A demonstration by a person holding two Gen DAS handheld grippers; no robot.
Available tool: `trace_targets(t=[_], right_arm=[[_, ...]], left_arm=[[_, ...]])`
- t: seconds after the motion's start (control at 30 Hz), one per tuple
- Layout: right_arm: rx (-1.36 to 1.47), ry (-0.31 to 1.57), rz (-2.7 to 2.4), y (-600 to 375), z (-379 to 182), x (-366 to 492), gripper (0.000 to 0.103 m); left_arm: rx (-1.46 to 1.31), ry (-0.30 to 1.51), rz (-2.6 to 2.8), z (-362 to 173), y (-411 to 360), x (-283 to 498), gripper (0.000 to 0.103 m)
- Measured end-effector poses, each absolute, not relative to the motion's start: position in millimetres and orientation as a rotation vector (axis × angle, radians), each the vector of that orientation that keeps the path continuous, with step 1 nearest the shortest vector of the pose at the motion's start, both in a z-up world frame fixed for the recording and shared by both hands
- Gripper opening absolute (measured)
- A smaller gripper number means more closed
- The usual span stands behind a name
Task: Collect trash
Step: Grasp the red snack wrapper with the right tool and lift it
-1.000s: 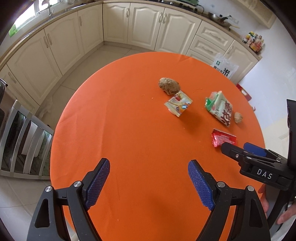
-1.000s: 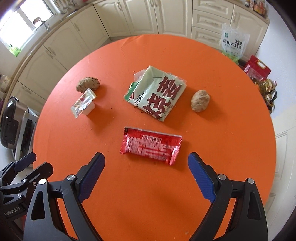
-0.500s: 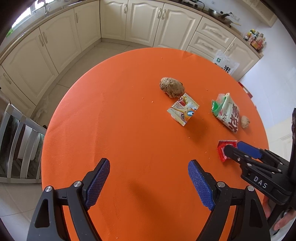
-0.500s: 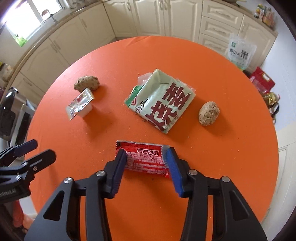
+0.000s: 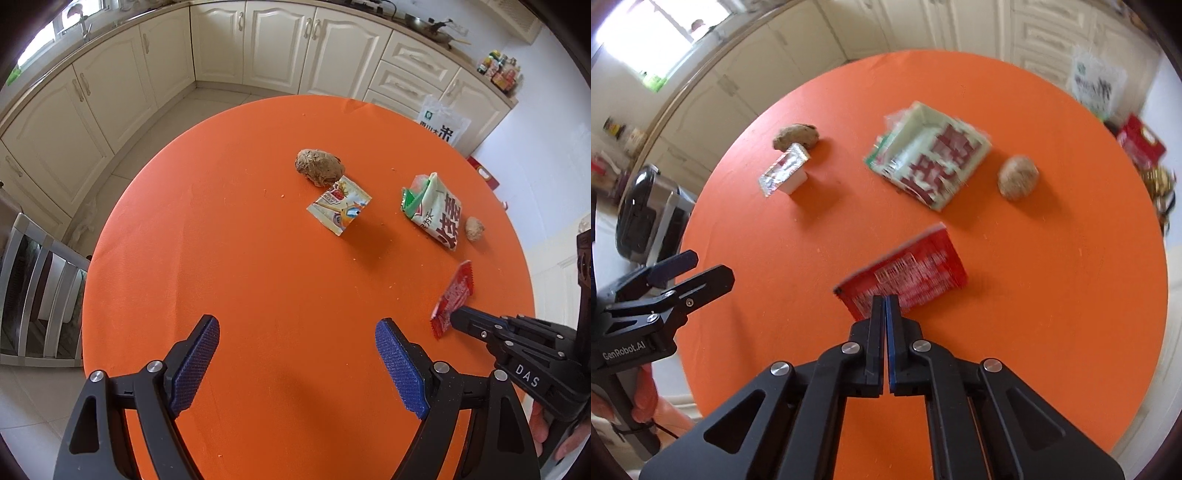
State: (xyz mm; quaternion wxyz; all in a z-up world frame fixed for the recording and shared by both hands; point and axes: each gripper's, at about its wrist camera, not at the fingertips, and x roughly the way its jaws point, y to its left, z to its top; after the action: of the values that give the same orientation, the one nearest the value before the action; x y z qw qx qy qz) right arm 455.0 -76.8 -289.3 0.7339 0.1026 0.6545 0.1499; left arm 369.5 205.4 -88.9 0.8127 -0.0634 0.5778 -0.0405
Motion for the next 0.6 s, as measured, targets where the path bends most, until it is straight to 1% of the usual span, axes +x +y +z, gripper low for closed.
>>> trace_targets(t=[0.07,0.17,0.2,0.3,0.33,0.37,0.43,0.47,0.5,0.53,0.6], right_arm=[[0.289,1.501,0.235,-89,-297,457,0.003],[0.349,1.492,0.171,-94,-299,461,0.003],[0.355,1.486,0.161,-92,-298,464,0.006],[0.370,1.477,0.132,-82,-298,470,0.008],[0.365,1.471,0.119,-80,-296,473,0.014],[0.365,1.474,0.110,-77,-296,477,0.019],[0.397,1.470,0.096,-76,-294,479,0.039],[0.405,1.462,0.070,-77,-293,480,0.044],[0.411,1.451,0.045,-76,-290,481,0.051],[0.423,1.438,0.012,-77,-289,483,0.056],[0.443,1.425,-0.041,-76,-287,484,0.061]], left_arm=[[-0.140,1.230,-0.094,-88,205,370,0.083],[-0.150,1.225,-0.105,-86,204,368,0.083],[-0.150,1.222,-0.111,-85,204,367,0.083],[-0.153,1.215,-0.120,-83,204,364,0.083],[-0.151,1.214,-0.123,-83,204,364,0.083],[-0.148,1.214,-0.125,-83,204,363,0.083],[-0.142,1.217,-0.131,-84,204,362,0.083],[-0.143,1.217,-0.132,-84,205,362,0.083],[-0.148,1.216,-0.133,-84,207,362,0.083],[-0.156,1.215,-0.130,-85,209,361,0.083],[-0.170,1.215,-0.124,-86,212,361,0.083]])
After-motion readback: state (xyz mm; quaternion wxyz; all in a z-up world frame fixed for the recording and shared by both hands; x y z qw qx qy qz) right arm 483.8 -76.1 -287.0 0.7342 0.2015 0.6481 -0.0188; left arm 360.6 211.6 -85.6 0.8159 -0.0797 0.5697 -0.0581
